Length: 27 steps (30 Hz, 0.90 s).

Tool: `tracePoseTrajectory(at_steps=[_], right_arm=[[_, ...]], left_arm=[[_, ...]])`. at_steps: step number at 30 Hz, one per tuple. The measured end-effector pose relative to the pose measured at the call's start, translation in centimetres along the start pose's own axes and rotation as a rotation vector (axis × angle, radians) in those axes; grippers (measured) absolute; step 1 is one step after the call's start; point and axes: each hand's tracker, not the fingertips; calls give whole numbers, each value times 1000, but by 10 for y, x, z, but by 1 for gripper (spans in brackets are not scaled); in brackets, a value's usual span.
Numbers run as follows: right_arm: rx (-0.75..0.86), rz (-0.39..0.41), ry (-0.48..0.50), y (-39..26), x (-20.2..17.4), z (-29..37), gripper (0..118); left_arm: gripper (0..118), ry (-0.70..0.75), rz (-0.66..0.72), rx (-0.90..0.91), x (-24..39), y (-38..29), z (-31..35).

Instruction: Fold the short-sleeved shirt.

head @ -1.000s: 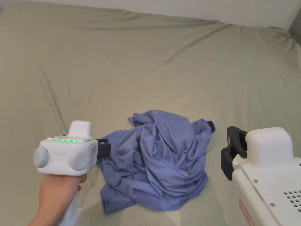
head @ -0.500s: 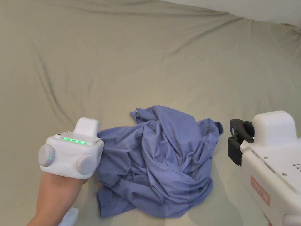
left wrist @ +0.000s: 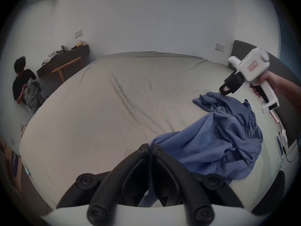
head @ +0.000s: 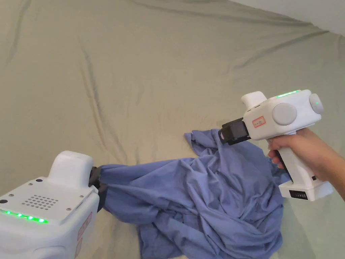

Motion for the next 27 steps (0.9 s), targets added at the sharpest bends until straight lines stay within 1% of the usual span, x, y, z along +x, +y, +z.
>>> tracePoseTrajectory(at_steps=[2,4,5,6,7,8,9,10,11,12,13,14,16,17,20,25,27], right_arm=[[-54,42,-20,0,-4,-24,114],[-132,106,-55,-4,-15,-43,113],[-150,122,-52,-8,-21,-47,113],[-96,82,-24,-6,-22,-40,113],[-94,66,-21,-5,-22,-35,104],[-90,71,20,-5,-24,-32,86],[-66,66,109,-6,-24,-25,57],[-49,64,177,-9,-24,-15,9],[-17,94,154,-9,-33,-7,10],[0,179,-21,-9,-46,-2,10],[-20,247,-105,-11,-51,1,10],[-4,258,-92,-17,-51,8,10],[48,201,-53,-21,-45,38,10],[85,180,-60,-23,-43,58,10],[188,156,-131,-37,-28,119,10],[399,23,-188,-75,-2,246,10],[487,-32,-195,-93,5,294,10]], left_arm=[[0,6,-6,-10,-3,-8,0],[0,4,3,-31,-9,-13,-5],[0,6,4,-36,-10,-15,-6],[0,9,6,-40,-10,-17,-7],[0,13,7,-42,-10,-17,-8],[0,13,10,-41,-12,-18,-8],[0,9,13,-43,-12,-17,-10],[0,11,10,-46,-11,-15,-12],[0,17,0,-45,-9,-13,-13],[0,24,-15,-44,-9,-12,-9],[0,23,-20,-35,-9,-8,-7],[0,24,-23,-22,-9,-4,-4],[0,36,-23,6,-11,4,7],[0,37,-15,25,-14,11,12],[0,58,11,111,-24,33,34],[0,126,-45,277,-36,85,81],[0,140,-74,350,-38,107,102]])
